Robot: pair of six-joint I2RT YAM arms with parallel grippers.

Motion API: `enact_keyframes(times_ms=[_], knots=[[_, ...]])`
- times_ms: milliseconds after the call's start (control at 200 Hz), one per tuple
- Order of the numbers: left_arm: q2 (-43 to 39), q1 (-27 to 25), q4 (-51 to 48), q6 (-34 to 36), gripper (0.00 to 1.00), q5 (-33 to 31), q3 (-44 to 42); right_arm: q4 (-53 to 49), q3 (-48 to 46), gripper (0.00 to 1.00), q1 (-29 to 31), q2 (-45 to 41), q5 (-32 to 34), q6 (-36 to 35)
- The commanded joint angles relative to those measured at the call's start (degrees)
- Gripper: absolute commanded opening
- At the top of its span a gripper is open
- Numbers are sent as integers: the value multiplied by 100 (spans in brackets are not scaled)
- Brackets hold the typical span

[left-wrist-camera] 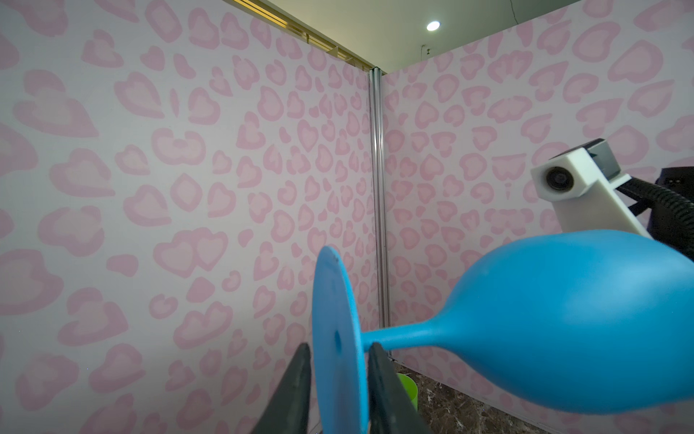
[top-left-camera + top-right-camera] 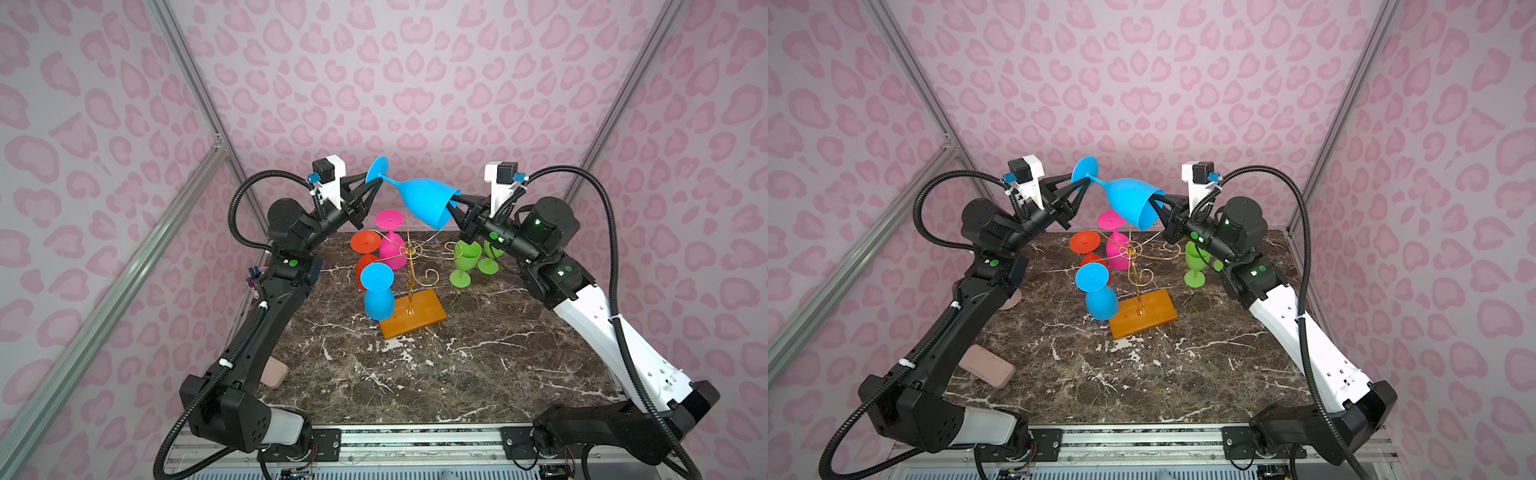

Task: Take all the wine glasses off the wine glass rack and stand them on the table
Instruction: 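Carry the blue glass toward the green glasses with the right gripper while the left withdraws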

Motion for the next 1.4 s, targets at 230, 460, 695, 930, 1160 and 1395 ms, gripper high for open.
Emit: enact_keyframes(times_ms=[230, 460, 695, 930, 1160, 1395], knots=[[-205, 25, -27, 35, 81, -784, -7, -1835, 200, 0, -118, -1175, 1708, -468], [-509, 189, -123, -168, 100, -1583, -140, -3733, 173, 0, -535, -2088, 2986, -727], [-799, 593, -154, -877, 97, -1860, -244, -5584, -281, 0, -1122, -2606, 3455, -602], [-1158, 749, -179, -853, 97, -2190, -447, -6399, -643, 0, -1618, -2257, 3372, -755], [-1562, 749, -190, -455, 97, -2405, -526, -6515, -815, 0, -2040, -1308, 3171, -950], [-1875, 722, -203, -220, 97, -2456, -526, -6292, -990, 0, -2724, -481, 2873, -1054]])
